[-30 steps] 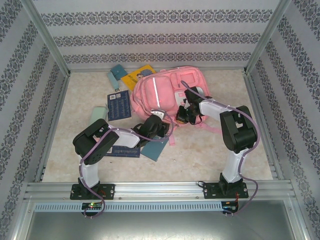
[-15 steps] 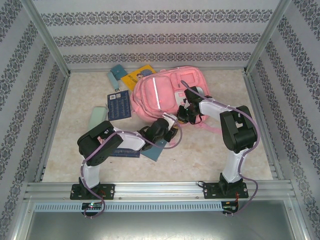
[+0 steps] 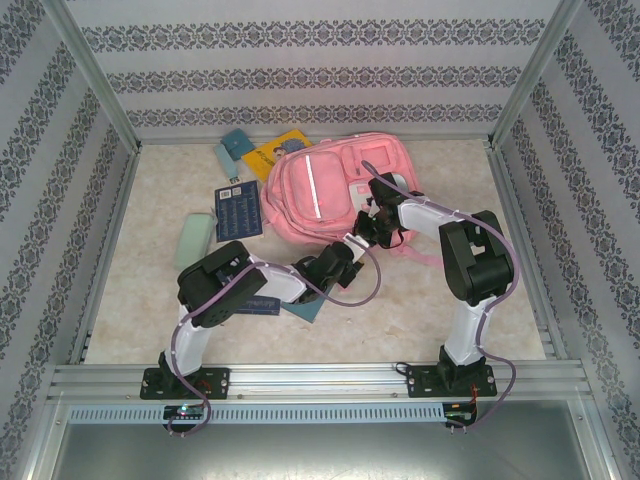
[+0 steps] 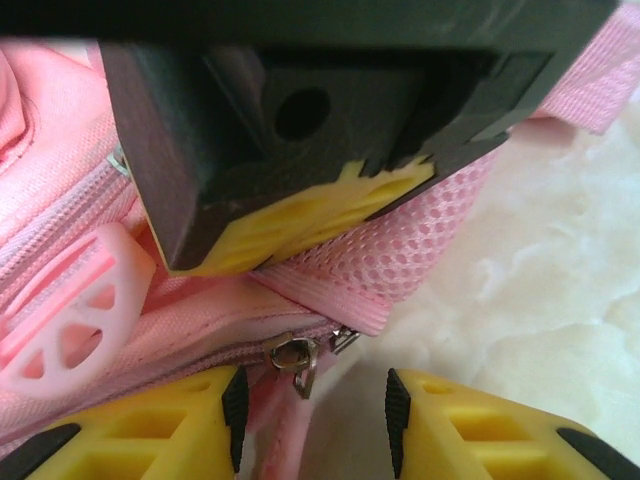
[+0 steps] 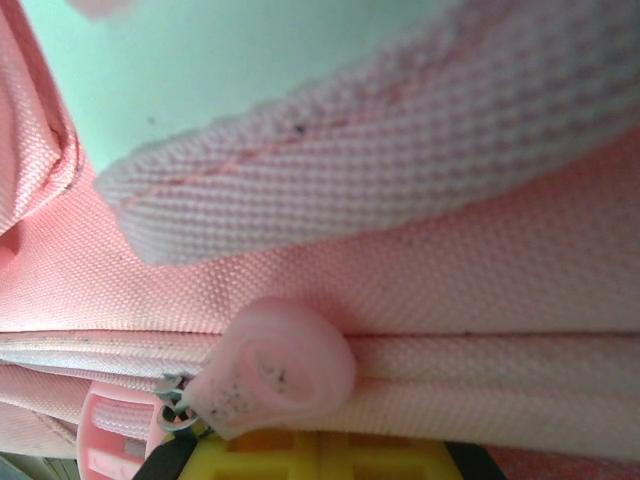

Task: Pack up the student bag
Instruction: Unzip the student bag at the top-center of the table.

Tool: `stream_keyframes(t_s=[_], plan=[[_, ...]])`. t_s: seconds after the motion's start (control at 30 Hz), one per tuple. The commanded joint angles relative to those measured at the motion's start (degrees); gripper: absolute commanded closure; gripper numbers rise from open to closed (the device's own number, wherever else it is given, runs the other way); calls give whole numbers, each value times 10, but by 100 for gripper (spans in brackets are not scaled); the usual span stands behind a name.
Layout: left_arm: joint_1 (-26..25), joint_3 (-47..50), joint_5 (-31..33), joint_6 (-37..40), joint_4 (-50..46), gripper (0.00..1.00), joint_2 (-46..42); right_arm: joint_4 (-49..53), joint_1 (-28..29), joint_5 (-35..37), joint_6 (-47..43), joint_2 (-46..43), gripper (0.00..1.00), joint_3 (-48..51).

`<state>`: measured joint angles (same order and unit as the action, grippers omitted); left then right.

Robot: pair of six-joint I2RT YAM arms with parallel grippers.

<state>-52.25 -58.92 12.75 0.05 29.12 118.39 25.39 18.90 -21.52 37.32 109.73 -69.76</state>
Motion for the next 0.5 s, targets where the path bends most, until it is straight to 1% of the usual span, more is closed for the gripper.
stream_keyframes(t_s=[0.0, 0.1, 0.13, 0.2, 0.23, 0.37, 0.47], plan=[[-6, -24, 36, 16, -36, 57, 22, -22, 1, 10, 5, 23, 98, -6], [-6, -36, 60, 15, -49, 61, 34, -22, 1, 10, 6, 21, 97, -6], [-6, -36, 70, 13, -49, 67, 36, -22, 1, 10, 6, 20, 98, -6], [-3, -35, 67, 14, -59, 93, 32, -22, 1, 11, 6, 18, 97, -5], [-2, -37, 62, 11, -68, 100, 27, -21, 1, 12, 6, 17, 98, -5], [2, -13, 58, -5, -60, 100, -7, -18, -1, 18, 7, 15, 97, -6], [14, 16, 46, -29, -55, 100, -43, -12, -3, 28, 8, 13, 97, -5]])
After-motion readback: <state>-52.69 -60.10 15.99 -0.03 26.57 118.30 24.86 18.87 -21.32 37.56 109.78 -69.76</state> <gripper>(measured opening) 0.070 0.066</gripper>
